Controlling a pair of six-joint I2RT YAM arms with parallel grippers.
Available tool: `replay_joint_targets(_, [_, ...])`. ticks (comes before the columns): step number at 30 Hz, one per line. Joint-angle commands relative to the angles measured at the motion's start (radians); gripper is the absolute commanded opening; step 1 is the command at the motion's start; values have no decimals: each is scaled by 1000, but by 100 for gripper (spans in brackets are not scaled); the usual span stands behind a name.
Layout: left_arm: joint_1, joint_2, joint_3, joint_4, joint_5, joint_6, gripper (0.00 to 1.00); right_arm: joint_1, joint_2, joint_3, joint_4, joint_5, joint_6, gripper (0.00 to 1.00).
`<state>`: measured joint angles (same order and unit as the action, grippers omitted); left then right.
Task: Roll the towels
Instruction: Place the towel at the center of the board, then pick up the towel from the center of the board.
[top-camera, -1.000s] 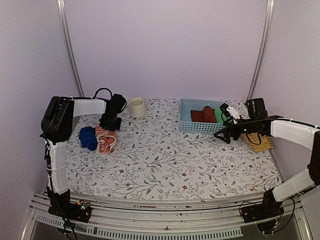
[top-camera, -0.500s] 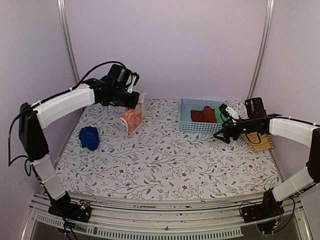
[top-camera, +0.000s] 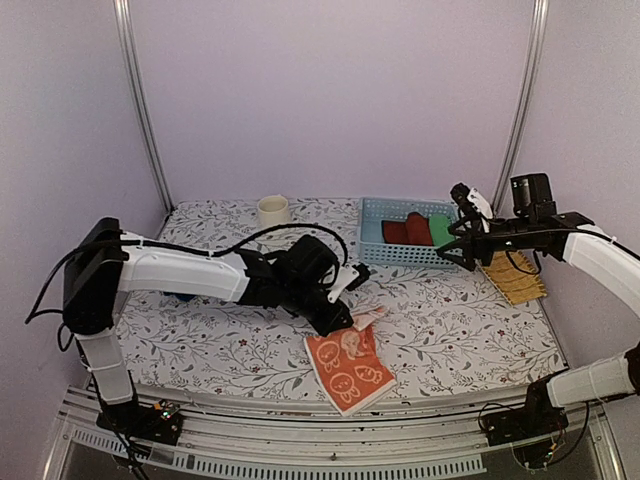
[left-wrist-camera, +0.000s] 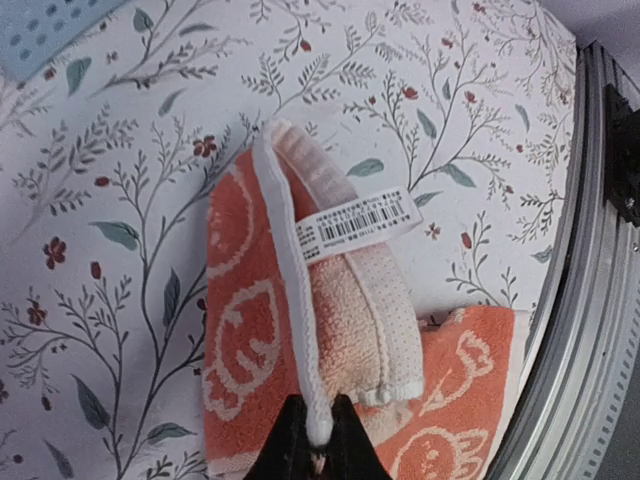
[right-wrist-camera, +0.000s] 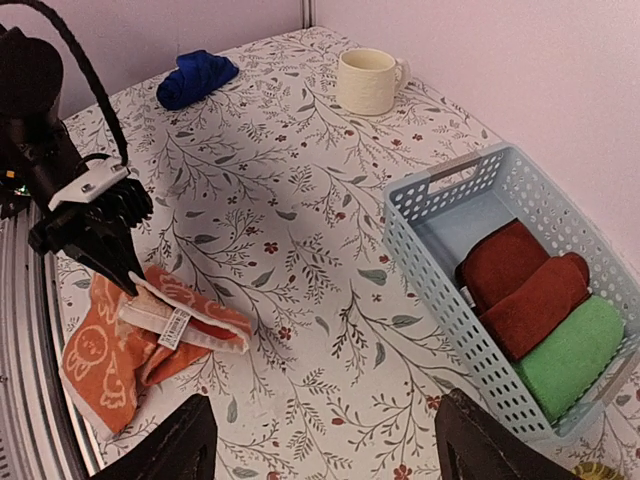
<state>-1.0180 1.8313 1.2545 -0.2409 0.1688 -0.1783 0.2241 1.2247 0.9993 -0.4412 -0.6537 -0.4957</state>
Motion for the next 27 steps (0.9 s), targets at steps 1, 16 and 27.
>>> replay_joint_targets(1, [-38,9,21,36,-4,-29,12,26,-7,-28,-134,-62,-101,72])
replay_joint_targets(16, [-39,-303,-419,355,-83,-224,38,314,254,157,-165,49,-194,58])
replay_joint_targets(27, [-37,-485,-624,219,-231,-592,58,494,604,459,-248,189,-183,61])
